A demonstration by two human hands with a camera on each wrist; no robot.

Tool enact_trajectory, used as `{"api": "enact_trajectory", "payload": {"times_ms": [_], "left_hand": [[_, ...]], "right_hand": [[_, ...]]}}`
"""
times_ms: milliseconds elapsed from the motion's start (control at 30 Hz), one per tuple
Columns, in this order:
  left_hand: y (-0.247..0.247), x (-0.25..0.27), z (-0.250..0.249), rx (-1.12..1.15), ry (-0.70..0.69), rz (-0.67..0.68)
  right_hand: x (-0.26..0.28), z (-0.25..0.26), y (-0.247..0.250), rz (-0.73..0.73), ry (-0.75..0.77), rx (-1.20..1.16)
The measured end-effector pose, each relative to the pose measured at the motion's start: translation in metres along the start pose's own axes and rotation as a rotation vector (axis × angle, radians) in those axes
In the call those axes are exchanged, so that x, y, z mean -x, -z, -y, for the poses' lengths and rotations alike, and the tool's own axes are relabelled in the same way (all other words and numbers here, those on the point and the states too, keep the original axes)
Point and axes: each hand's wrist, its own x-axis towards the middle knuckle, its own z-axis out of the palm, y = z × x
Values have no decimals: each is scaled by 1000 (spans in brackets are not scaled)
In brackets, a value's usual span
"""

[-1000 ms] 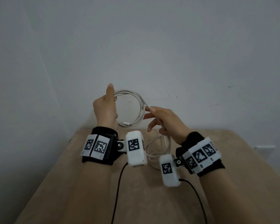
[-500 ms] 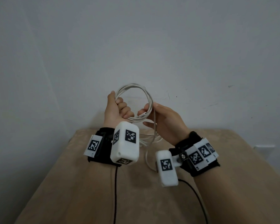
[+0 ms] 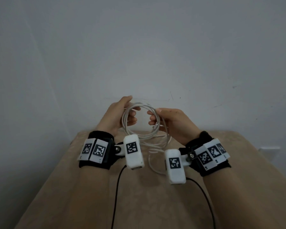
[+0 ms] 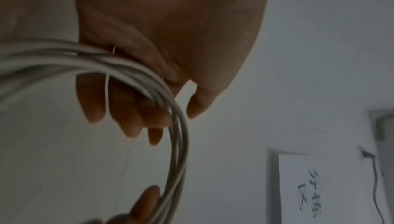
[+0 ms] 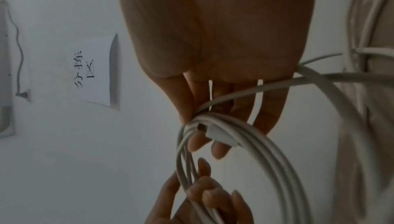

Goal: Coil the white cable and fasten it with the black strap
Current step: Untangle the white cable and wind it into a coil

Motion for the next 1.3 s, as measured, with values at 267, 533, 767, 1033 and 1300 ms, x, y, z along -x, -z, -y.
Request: {"api": "enact_trajectory", "payload": {"times_ms": [267,533,767,1033,1300], "left_hand": [[-11,11,-5,-507,-74,172],[-12,11,-1,-551,-173,173],[-9,7,-4,-326,-169,12],[-5,4,-7,-50,-89,-98],[-2,4,-7,-33,-28,-53]], "right_hand": [[3,3,-1,32,-53,165],[2,2,-3,15,-43,132],[5,10,-2,18,-33,208],[5,4,-2,6,14,246],[2,-1,-1,-33,101,286]]}}
